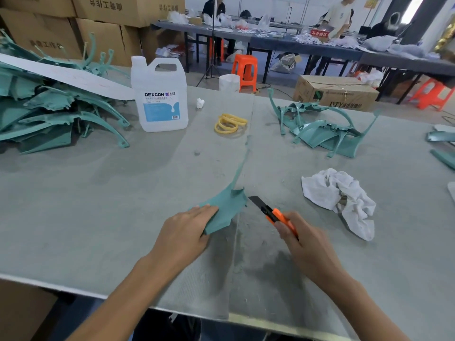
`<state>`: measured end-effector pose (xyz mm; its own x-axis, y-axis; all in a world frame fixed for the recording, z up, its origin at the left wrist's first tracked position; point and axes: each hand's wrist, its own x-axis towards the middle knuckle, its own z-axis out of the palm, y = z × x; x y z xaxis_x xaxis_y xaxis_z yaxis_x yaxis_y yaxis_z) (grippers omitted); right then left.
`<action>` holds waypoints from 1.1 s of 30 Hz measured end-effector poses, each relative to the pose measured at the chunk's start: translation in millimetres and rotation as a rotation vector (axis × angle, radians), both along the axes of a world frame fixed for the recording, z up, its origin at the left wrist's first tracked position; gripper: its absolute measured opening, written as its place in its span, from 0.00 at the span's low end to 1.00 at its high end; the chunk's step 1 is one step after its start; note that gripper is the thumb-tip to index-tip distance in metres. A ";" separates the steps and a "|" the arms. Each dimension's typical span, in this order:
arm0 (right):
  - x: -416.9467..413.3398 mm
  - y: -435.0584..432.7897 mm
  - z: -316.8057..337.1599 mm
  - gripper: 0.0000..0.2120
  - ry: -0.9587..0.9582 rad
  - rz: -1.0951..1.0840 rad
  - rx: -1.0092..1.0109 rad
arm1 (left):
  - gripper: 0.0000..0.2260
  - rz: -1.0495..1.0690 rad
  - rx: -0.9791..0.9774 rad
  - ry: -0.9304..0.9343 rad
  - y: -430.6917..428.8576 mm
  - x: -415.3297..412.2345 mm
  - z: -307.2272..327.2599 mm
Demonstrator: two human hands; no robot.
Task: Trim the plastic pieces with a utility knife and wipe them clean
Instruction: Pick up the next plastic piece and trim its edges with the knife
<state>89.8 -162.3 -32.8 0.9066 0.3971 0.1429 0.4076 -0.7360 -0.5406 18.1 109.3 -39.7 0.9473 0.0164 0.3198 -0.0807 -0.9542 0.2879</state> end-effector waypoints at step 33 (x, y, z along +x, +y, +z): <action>-18.1 56.8 8.8 0.16 -0.015 -0.055 0.089 | 0.16 0.140 -0.163 0.080 -0.9 13.1 11.9</action>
